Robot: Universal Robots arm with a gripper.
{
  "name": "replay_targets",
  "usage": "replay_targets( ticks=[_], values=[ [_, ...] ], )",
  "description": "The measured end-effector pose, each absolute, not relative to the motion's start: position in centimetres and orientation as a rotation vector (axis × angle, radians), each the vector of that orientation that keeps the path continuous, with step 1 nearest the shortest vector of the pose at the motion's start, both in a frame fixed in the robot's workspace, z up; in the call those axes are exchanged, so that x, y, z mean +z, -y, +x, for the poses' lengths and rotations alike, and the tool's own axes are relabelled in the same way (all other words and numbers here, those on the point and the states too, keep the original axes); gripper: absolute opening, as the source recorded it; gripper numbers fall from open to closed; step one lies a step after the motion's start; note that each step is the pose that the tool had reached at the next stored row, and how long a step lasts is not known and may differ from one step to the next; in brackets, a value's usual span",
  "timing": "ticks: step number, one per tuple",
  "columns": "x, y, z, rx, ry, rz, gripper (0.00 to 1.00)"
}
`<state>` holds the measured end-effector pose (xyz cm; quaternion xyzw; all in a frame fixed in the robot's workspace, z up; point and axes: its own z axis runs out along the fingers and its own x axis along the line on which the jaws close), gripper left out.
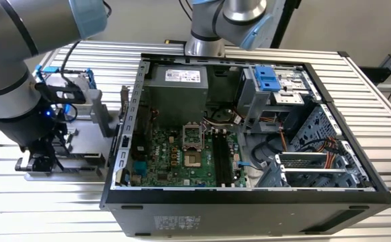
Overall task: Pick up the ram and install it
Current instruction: 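Pick up the ram and move it above insertion slot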
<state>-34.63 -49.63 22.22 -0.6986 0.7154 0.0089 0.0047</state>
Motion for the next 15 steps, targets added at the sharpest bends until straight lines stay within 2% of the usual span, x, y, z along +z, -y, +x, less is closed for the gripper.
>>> replay_targets(
  ticks=[15],
  values=[
    [20.1,49.9,-34.6,0.028,-2.241,-2.188,1.00]
  ],
)
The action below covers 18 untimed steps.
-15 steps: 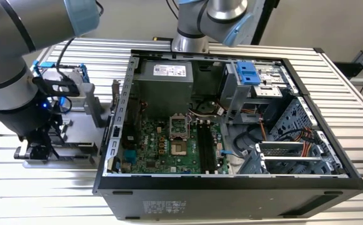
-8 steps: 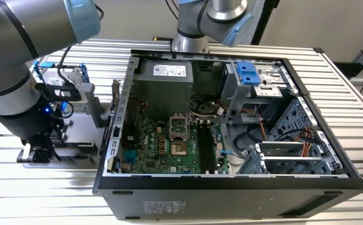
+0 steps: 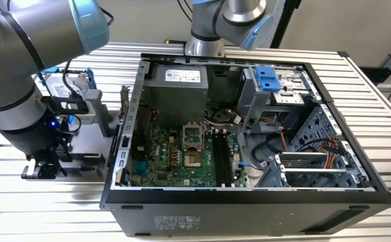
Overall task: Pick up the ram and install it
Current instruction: 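Pick up the ram and move it above insertion slot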
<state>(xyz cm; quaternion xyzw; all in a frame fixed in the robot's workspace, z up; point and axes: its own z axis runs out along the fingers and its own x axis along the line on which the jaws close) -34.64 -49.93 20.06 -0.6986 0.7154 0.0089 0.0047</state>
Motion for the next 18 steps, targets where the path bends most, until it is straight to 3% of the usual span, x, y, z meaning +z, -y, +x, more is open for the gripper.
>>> replay_targets(
  ticks=[14,15,18],
  values=[
    [19.39,49.93,-34.63,0.028,-2.241,-2.188,1.00],
    [19.39,49.93,-34.63,0.028,-2.241,-2.188,0.00],
    [19.40,49.94,-34.63,0.028,-2.241,-2.188,0.00]
  ],
)
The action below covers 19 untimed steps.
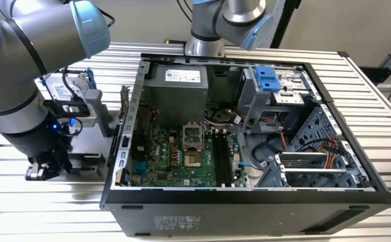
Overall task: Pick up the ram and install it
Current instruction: 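Pick up the ram and move it above insertion slot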
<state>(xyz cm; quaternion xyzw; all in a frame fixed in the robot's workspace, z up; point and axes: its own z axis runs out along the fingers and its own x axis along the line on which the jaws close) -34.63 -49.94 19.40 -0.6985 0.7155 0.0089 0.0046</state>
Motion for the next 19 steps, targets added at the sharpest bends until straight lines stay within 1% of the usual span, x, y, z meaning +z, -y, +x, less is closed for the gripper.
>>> replay_targets(
  ticks=[19],
  values=[
    [19.39,49.94,-34.63,0.028,-2.241,-2.188,0.00]
  ],
)
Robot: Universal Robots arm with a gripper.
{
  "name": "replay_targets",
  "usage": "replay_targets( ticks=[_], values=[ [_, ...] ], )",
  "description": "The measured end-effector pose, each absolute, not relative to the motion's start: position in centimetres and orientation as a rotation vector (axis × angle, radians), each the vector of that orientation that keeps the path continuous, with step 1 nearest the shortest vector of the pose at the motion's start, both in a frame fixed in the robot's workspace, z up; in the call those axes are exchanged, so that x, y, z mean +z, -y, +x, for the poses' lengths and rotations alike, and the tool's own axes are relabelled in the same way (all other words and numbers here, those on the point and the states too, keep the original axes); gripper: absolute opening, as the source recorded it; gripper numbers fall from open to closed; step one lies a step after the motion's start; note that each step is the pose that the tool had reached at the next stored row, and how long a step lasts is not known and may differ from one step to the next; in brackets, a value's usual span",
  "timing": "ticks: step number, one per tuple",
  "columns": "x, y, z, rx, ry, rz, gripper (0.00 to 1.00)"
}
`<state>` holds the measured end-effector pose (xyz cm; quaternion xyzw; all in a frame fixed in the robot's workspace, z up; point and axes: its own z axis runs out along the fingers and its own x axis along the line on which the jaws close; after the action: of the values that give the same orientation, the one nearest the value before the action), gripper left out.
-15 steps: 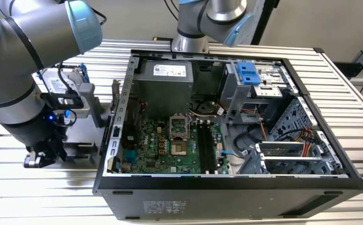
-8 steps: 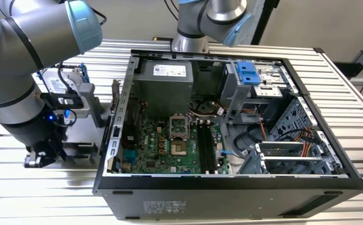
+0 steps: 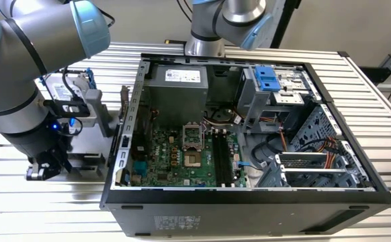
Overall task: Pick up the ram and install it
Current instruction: 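Pick up the ram and move it above insertion slot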
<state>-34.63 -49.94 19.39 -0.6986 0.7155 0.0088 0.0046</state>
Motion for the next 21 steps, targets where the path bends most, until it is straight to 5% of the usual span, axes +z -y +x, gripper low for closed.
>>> replay_targets(
  ticks=[21],
  values=[
    [21.3,49.9,-34.6,0.028,-2.241,-2.188,0.00]
  ],
)
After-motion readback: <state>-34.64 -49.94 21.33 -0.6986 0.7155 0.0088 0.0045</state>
